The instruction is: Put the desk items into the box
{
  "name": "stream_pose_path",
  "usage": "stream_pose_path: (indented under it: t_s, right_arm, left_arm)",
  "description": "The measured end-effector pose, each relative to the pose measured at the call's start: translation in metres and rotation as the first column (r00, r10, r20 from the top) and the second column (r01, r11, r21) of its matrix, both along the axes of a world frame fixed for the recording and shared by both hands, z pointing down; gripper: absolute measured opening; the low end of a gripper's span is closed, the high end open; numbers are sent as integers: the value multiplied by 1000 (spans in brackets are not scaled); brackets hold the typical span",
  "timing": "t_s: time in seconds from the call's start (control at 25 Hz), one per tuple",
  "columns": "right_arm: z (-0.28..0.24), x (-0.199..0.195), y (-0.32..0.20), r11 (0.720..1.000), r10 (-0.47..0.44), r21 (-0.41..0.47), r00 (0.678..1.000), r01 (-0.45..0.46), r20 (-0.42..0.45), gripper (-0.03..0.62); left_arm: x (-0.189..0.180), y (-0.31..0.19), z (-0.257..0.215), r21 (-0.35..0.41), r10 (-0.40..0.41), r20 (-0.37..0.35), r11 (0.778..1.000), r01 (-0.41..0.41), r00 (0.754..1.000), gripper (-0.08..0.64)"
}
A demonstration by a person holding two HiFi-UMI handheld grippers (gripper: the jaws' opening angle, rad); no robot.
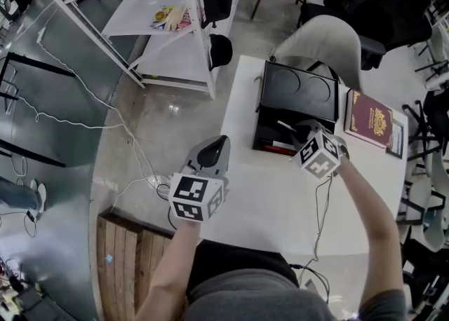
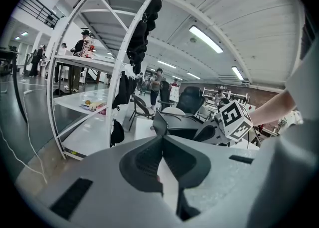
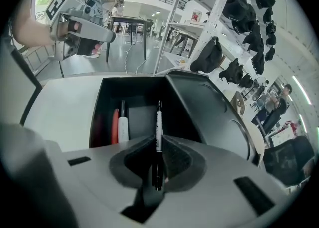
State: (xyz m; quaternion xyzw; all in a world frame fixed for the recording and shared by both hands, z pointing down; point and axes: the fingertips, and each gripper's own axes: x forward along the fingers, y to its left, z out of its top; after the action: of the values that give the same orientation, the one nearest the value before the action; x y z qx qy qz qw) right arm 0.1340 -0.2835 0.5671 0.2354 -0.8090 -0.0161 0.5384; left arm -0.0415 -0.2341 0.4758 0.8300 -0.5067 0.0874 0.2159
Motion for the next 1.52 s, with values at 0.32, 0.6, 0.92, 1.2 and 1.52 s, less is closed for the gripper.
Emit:
stream_pose_path:
  t_s: [0.32, 0.6, 0.92, 1.2, 1.52]
  right_arm:
    - [11, 4, 1, 999, 11, -52, 1000, -12, -18, 48]
    - [14, 5, 2, 998, 11, -64, 1000, -13, -28, 49]
    - [15, 5, 2, 998, 14, -62, 999, -16, -30, 51]
    - [13, 6, 1, 998, 26, -62, 999, -28, -25, 60]
    - [10, 8, -4, 997, 69, -37, 998, -69, -10, 67]
  left_arm:
    - [-1, -4, 5, -13, -1, -3, 1000, 1, 1000, 6]
    - [0, -6, 6, -14, -5, -3, 1000, 5, 1000, 6]
    - [-2, -7, 8, -21, -7, -3, 1000, 7, 1000, 6]
    - [-6, -7, 9, -25, -12, 0, 1000, 12, 1000, 6]
    - [-7, -7, 7, -19, -12, 2, 1000, 12, 1000, 6]
